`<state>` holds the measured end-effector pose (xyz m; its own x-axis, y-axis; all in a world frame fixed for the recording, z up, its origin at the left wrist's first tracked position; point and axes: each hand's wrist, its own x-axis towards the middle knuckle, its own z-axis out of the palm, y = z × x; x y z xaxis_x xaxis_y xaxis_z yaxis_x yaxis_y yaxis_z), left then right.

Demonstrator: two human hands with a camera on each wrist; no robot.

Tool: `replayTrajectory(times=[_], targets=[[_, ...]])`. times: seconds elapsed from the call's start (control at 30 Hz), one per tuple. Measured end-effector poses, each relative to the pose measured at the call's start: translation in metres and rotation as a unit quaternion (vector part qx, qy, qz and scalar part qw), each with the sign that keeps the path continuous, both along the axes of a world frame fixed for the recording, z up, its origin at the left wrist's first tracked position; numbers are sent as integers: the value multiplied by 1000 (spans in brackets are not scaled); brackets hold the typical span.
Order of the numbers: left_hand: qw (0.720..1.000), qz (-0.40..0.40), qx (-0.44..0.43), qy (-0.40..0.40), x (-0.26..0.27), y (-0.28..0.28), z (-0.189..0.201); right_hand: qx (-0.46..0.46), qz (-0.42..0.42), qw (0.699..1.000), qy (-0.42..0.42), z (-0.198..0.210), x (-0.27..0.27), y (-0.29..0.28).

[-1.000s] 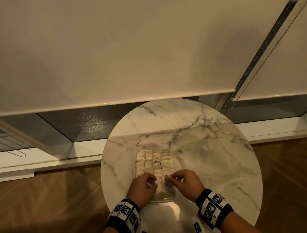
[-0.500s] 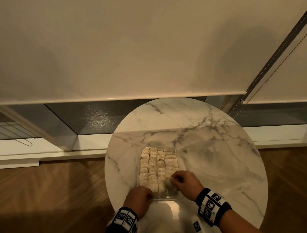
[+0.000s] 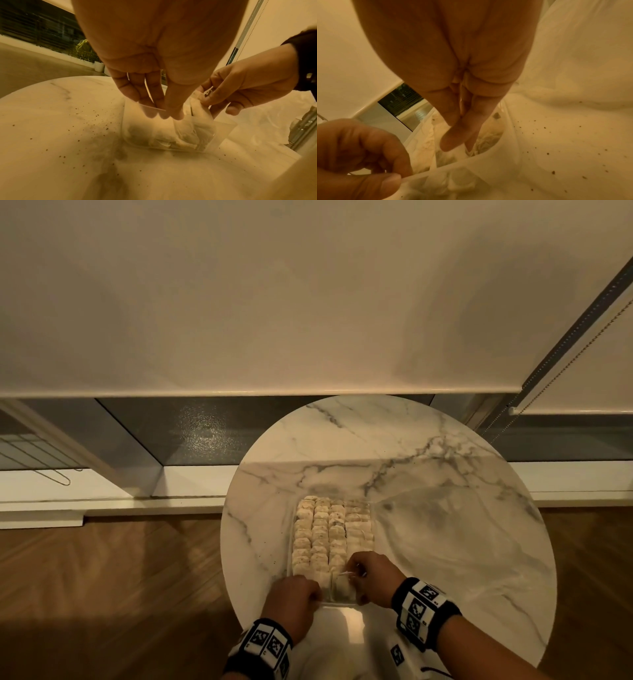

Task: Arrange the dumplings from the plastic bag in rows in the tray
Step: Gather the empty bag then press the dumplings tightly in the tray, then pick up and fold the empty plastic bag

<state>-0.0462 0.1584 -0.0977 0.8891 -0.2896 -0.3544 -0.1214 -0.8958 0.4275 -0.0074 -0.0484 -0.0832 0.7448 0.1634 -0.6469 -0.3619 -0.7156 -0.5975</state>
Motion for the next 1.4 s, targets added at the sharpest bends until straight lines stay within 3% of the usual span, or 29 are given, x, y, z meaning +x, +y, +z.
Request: replayTrajectory(times=[0.3, 0.6, 0.97, 1.17, 1.27, 1.4], targets=[[997, 7, -64, 31, -8, -21, -2, -34, 4, 998, 48, -6, 5, 19], [997, -12, -78, -1, -12, -42, -1, -94, 81, 989, -77, -16, 4, 15], [999, -36, 13, 4, -26, -60, -7, -48, 69, 991, -103, -9, -15, -6], [997, -49, 50, -22, -23, -64, -8, 5, 39, 988, -150, 24, -19, -22], [998, -41, 50, -15, -21, -62, -8, -11, 29, 970, -241, 52, -23, -41], [999, -16, 27, -28, -20, -63, -8, -110, -23, 881, -459, 83, -28, -92]])
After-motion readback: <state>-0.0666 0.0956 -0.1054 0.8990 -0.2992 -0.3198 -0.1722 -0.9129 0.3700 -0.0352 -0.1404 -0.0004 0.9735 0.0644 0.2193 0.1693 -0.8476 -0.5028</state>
